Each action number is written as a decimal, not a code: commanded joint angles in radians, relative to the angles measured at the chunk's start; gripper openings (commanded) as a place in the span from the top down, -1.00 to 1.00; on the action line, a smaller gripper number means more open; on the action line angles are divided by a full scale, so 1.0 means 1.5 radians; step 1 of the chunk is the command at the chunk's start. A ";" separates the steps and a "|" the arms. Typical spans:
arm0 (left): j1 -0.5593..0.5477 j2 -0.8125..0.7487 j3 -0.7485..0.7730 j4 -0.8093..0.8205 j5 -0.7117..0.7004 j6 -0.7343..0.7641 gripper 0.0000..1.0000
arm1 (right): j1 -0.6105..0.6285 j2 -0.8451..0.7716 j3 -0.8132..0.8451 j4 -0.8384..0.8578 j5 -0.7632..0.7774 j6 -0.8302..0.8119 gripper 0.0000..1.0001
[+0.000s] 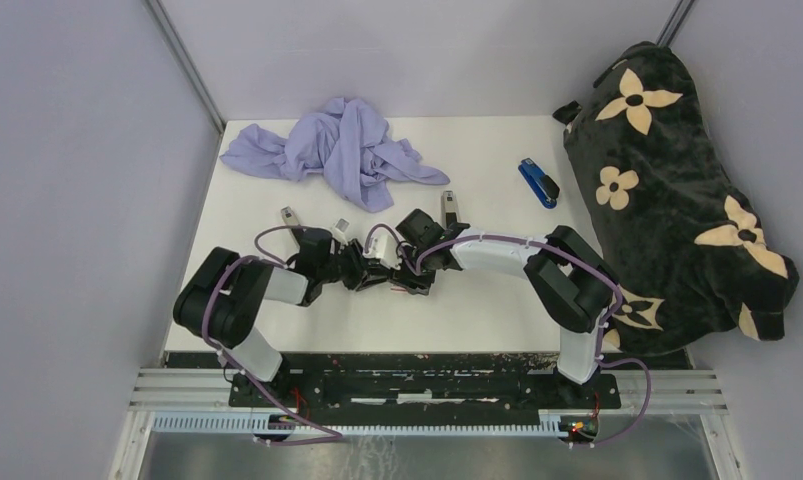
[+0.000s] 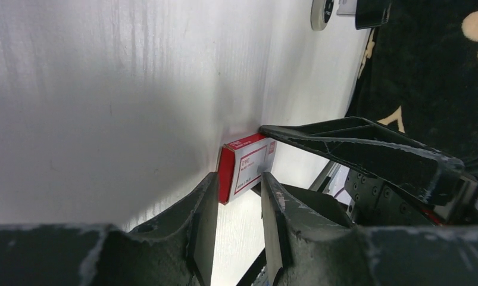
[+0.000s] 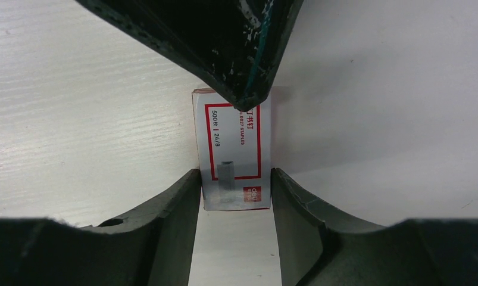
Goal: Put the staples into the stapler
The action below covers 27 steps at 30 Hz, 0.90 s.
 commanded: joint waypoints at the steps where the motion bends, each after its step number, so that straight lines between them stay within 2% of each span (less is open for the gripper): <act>1: -0.004 0.021 0.025 0.040 0.039 0.031 0.24 | 0.007 0.030 -0.005 -0.039 -0.005 -0.032 -0.05; 10: -0.005 0.047 0.034 0.046 0.058 0.030 0.32 | 0.007 0.044 0.012 -0.053 -0.015 -0.047 -0.05; 27: -0.006 0.085 -0.002 0.139 0.088 -0.031 0.40 | 0.007 0.053 0.003 -0.026 -0.020 -0.053 -0.02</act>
